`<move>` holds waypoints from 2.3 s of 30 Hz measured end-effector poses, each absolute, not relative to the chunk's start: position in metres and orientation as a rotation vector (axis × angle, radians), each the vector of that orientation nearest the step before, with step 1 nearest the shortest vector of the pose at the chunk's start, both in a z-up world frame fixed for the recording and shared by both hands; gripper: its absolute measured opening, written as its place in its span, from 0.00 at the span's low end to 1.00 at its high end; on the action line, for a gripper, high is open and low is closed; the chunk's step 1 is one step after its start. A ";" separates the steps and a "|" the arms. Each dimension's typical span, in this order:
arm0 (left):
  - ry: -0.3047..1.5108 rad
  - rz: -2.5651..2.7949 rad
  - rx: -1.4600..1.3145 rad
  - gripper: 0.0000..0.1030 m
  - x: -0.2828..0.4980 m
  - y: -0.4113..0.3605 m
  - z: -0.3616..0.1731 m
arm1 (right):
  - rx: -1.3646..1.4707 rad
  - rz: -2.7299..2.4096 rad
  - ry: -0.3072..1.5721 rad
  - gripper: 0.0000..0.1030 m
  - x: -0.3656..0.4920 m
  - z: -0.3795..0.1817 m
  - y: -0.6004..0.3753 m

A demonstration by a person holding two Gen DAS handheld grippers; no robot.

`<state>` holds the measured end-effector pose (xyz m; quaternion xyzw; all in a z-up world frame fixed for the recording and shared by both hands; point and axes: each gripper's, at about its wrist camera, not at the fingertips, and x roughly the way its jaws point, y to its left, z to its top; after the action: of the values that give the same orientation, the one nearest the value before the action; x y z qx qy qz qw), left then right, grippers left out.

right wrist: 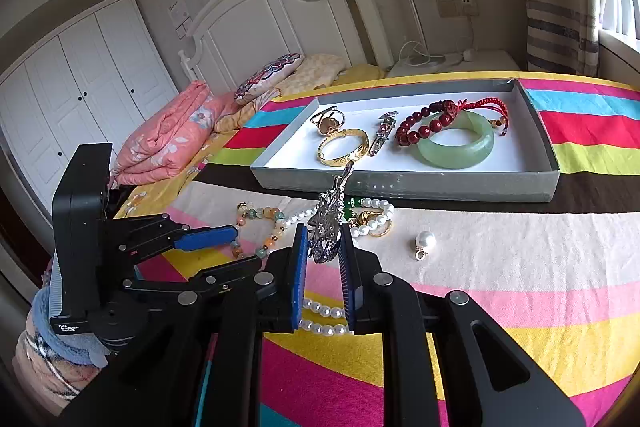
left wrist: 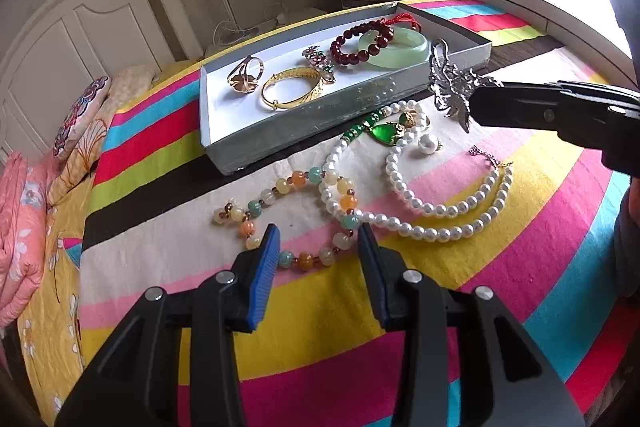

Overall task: Organize jewelry
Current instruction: 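Move the right tool to the silver filigree pendant and close on it, then grasp the multicolor bead bracelet with the left tool while the right holds the pendant, then lower both held items into the tray and open both tools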

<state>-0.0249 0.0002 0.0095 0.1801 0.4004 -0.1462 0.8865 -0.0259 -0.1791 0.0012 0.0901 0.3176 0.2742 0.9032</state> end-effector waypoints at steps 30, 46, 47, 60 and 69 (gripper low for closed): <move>0.783 -0.366 0.195 0.09 -0.013 -0.004 0.031 | 0.205 0.581 0.646 0.16 -0.027 0.002 -0.182; 0.714 -0.310 0.196 0.09 -0.028 0.002 0.054 | 0.198 0.581 0.643 0.16 -0.027 0.004 -0.181; 0.711 -0.308 0.198 0.09 -0.028 0.002 0.056 | 0.197 0.582 0.643 0.16 -0.027 0.005 -0.181; 0.645 -0.280 0.222 0.09 -0.026 0.006 0.087 | 0.173 0.573 0.621 0.16 -0.017 0.034 -0.180; 0.594 -0.268 0.260 0.09 0.003 -0.006 0.121 | 0.172 0.567 0.644 0.16 0.025 0.050 -0.172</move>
<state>0.0031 -0.0056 0.1211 0.1273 0.2909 -0.1312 0.9391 0.0249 -0.1723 0.0501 0.0833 0.3118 0.2747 0.9058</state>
